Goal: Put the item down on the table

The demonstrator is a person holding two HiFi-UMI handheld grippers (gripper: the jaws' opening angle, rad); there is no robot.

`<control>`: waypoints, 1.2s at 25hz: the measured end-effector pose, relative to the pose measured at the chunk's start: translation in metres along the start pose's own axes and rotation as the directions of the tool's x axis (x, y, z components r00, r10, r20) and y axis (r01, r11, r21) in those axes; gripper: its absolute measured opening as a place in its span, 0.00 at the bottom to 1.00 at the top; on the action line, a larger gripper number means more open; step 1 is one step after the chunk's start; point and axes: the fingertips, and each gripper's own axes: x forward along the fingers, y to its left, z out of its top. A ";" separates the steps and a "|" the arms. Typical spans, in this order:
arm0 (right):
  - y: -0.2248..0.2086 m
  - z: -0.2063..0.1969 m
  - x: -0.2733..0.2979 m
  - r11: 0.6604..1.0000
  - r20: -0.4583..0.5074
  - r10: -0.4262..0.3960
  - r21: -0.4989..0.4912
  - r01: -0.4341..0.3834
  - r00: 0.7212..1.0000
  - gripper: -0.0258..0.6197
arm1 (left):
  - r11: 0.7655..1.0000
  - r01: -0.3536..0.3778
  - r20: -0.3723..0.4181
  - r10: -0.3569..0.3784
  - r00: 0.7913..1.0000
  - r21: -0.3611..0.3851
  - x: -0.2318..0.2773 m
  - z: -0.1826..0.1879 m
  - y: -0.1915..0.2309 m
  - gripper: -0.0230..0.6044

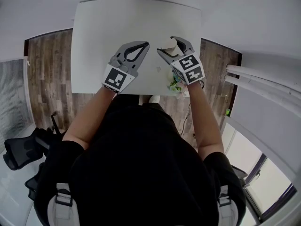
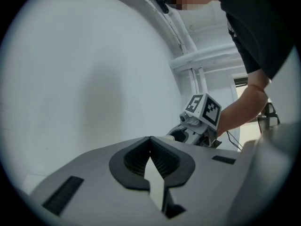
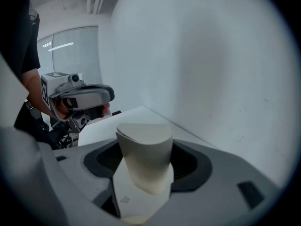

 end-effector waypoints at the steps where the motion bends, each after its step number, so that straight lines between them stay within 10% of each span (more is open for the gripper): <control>1: 0.001 -0.002 0.004 1.000 -0.007 0.003 0.003 -0.003 1.000 0.52 | 1.000 -0.001 -0.002 0.001 1.000 0.001 0.002 -0.005 0.001 0.03; 30: -0.019 -0.072 0.095 0.995 -0.225 0.064 0.084 -0.046 0.972 0.52 | 0.997 0.026 -0.094 -0.032 0.995 -0.073 0.035 -0.088 0.034 0.03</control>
